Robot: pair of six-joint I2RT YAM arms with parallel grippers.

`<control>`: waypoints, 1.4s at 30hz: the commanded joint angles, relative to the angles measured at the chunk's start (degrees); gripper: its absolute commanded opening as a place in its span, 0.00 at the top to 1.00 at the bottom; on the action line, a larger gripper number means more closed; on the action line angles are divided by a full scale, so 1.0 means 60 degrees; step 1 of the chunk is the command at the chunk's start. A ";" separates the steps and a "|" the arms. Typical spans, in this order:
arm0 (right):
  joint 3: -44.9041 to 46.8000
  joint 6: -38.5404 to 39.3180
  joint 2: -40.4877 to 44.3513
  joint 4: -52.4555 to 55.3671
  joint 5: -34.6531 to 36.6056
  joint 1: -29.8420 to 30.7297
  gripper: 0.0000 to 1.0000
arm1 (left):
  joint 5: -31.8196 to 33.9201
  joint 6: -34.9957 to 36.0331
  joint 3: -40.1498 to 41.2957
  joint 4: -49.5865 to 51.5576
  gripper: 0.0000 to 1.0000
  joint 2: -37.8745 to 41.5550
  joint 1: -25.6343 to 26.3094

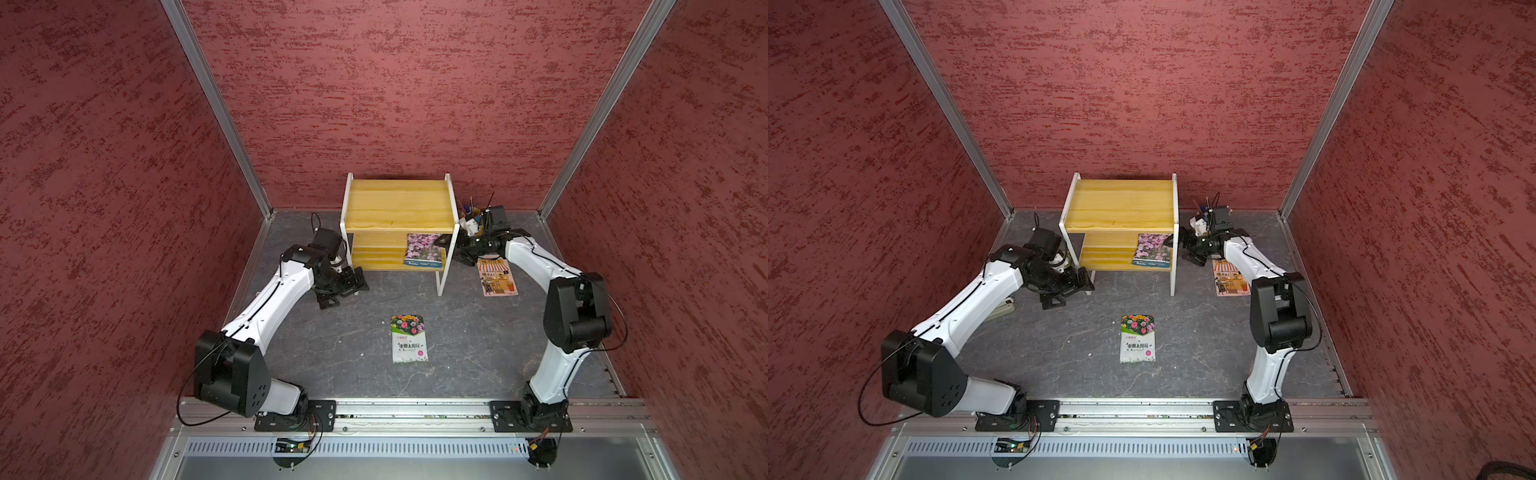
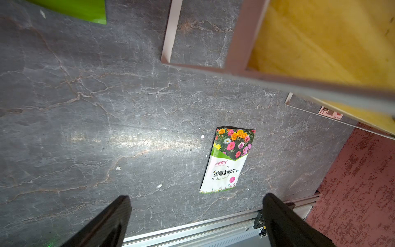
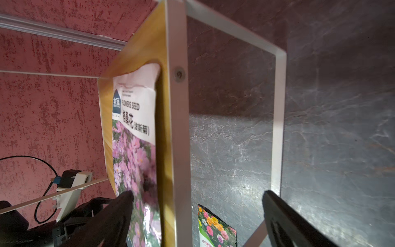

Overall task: Take the seed bag off the shelf
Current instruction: Pick up the seed packet from the shelf.

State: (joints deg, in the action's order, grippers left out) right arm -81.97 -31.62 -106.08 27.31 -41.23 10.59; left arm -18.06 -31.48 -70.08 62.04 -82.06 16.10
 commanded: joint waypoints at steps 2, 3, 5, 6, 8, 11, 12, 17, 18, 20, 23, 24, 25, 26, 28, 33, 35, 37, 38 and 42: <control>0.0332 0.0412 0.0009 -0.0076 -0.0017 0.0274 0.02 | -0.0021 -0.0151 0.0138 -0.0167 0.00 0.0119 0.0056; 0.0423 0.0457 0.0034 -0.0047 0.0000 0.0289 0.02 | -0.0036 -0.0169 0.0143 -0.0183 0.00 0.0115 0.0055; 0.0571 0.0595 0.0135 0.0067 0.0058 0.0326 0.02 | -0.0036 -0.0209 0.0163 -0.0201 0.00 0.0123 0.0067; 0.0669 0.0673 0.0197 0.0105 0.0075 0.0330 0.02 | -0.0037 -0.0233 0.0167 -0.0218 0.00 0.0131 0.0071; 0.0861 0.0781 0.0311 0.0180 0.0075 0.0356 0.02 | -0.0051 -0.0286 0.0196 -0.0260 0.00 0.0135 0.0088; 0.1093 0.0975 0.0416 0.0310 0.0101 0.0466 0.02 | -0.0080 -0.0359 0.0253 -0.0328 0.00 0.0115 0.0137; 0.1150 0.0977 0.0439 0.0287 0.0105 0.0484 0.02 | -0.0080 -0.0363 0.0255 -0.0355 0.00 0.0122 0.0147; 0.1039 0.1063 0.0549 0.0370 -0.0101 0.0530 0.02 | -0.0080 -0.0385 0.0171 -0.0360 0.00 0.0054 0.0201; 0.0934 0.1118 0.0584 0.0432 -0.0089 0.0530 0.02 | -0.0084 -0.0381 0.0146 -0.0350 0.00 0.0046 0.0203; 0.0621 0.1221 0.0599 0.0552 -0.0154 0.0521 0.02 | -0.0066 -0.0378 0.0140 -0.0356 0.00 0.0026 0.0228; -0.0024 0.1295 0.0474 0.0816 -0.0482 0.0519 0.02 | -0.0066 -0.0395 0.0111 -0.0319 0.00 0.0050 0.0237; -0.0264 0.1347 0.0418 0.0992 -0.0525 0.0522 0.02 | -0.0062 -0.0383 0.0108 -0.0285 0.00 0.0054 0.0233; -0.0496 0.1387 0.0382 0.1146 -0.0478 0.0528 0.02 | -0.0058 -0.0385 0.0102 -0.0265 0.00 0.0068 0.0237; -0.0625 0.1440 0.0385 0.1229 -0.0378 0.0519 0.02 | -0.0039 -0.0388 0.0103 -0.0250 0.00 0.0087 0.0239; -0.0858 0.1542 0.0264 0.1417 -0.0223 0.0508 0.02 | -0.0036 -0.0363 0.0108 -0.0236 0.00 0.0100 0.0237; -0.1103 0.1624 -0.0415 0.1518 0.0155 0.0505 0.02 | -0.0044 -0.0330 0.0138 -0.0233 0.00 0.0084 0.0230; -0.1026 0.1589 -0.0606 0.1414 0.0317 0.0518 0.02 | -0.0036 -0.0325 0.0123 -0.0231 0.00 0.0083 0.0239; -0.0961 0.1578 -0.0725 0.1350 0.0433 0.0517 0.02 | -0.0036 -0.0308 0.0123 -0.0235 0.00 0.0070 0.0232; -0.0888 0.1562 -0.0742 0.1303 0.0469 0.0522 0.02 | -0.0040 -0.0307 0.0138 -0.0218 0.00 0.0084 0.0232; -0.0645 0.1535 -0.0688 0.1163 0.0485 0.0651 0.02 | -0.0036 -0.0327 0.0181 -0.0225 0.00 0.0133 0.0231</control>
State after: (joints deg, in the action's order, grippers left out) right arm -87.59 -23.29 -110.34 34.09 -41.28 13.56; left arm -18.11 -33.67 -69.06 60.58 -82.06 17.32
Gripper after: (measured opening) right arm 0.981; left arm 0.996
